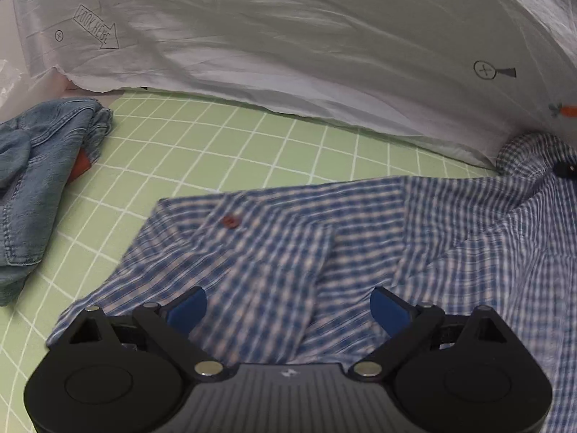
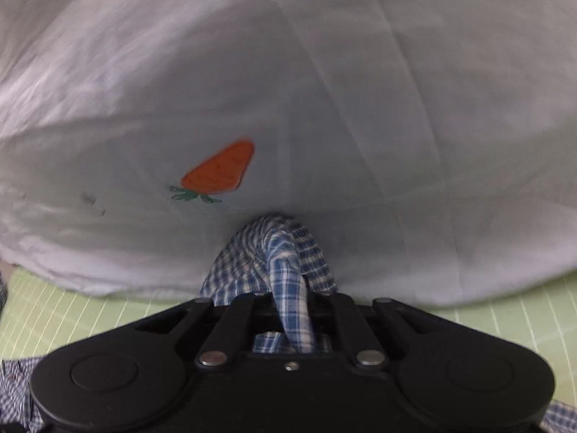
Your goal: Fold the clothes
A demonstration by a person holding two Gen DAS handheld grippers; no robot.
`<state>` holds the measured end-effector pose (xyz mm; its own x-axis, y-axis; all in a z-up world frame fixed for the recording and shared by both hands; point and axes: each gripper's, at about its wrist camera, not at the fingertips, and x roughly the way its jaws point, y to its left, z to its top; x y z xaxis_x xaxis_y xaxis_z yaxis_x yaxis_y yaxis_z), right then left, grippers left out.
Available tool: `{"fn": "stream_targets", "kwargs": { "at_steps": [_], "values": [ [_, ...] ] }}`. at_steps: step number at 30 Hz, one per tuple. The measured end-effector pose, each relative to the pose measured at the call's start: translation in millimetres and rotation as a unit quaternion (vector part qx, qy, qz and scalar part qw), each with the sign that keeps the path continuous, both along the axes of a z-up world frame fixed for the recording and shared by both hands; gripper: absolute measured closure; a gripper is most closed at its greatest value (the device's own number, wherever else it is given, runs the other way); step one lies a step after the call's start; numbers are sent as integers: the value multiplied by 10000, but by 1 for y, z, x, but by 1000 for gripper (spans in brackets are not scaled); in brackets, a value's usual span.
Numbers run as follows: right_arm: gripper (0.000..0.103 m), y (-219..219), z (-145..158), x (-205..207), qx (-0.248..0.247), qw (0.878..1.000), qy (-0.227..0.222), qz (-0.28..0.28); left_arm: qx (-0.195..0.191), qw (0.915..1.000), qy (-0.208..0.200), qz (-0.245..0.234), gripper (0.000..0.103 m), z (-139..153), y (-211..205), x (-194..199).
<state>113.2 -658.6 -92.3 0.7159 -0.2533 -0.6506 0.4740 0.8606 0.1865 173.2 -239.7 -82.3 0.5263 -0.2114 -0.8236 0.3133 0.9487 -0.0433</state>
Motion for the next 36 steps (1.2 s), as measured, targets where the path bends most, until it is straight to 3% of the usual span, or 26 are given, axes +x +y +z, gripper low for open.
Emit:
{"fn": "stream_targets", "kwargs": {
  "at_steps": [2, 4, 5, 6, 8, 12, 14, 19, 25, 29, 36],
  "values": [
    [91, -5, -7, 7, 123, 9998, 144, -15, 91, 10000, 0, 23, 6, -2, 6, -4],
    [72, -7, -14, 6, 197, 9993, 310, -115, 71, 9999, 58, 74, 6, -2, 15, -10],
    [56, -7, -16, 4, 221, 9990, 363, -168, 19, 9999, 68, 124, 6, -1, 21, -15],
    [44, -5, -11, -7, 167, 9993, 226, -237, -42, 9998, 82, 182, 6, 0, 28, -20],
    [30, 0, 4, -34, 52, 9992, -65, -382, -114, 9995, 123, 267, 6, 1, 41, -30],
    [20, 14, 38, -107, -231, 9978, -284, -559, 0, 9995, 206, 239, 6, 5, 63, -57],
    [19, 21, 47, -146, -250, 9978, -237, -567, -14, 9993, 228, 289, 6, 8, 74, -74],
    [19, 50, 23, -258, -55, 9940, 513, -964, -151, 9985, 287, 443, 6, 16, 100, -122],
    [33, 99, -16, -377, 483, 9807, 1127, -1525, -158, 9983, 371, 428, 6, 13, 128, -191],
    [48, 128, -28, -420, 515, 9788, 1277, -1518, -166, 9981, 488, 348, 6, 8, 135, -235],
    [53, 147, -31, -454, 493, 9792, 1310, -1466, -70, 9977, 536, 412, 6, 4, 154, -281]
  ]
}}
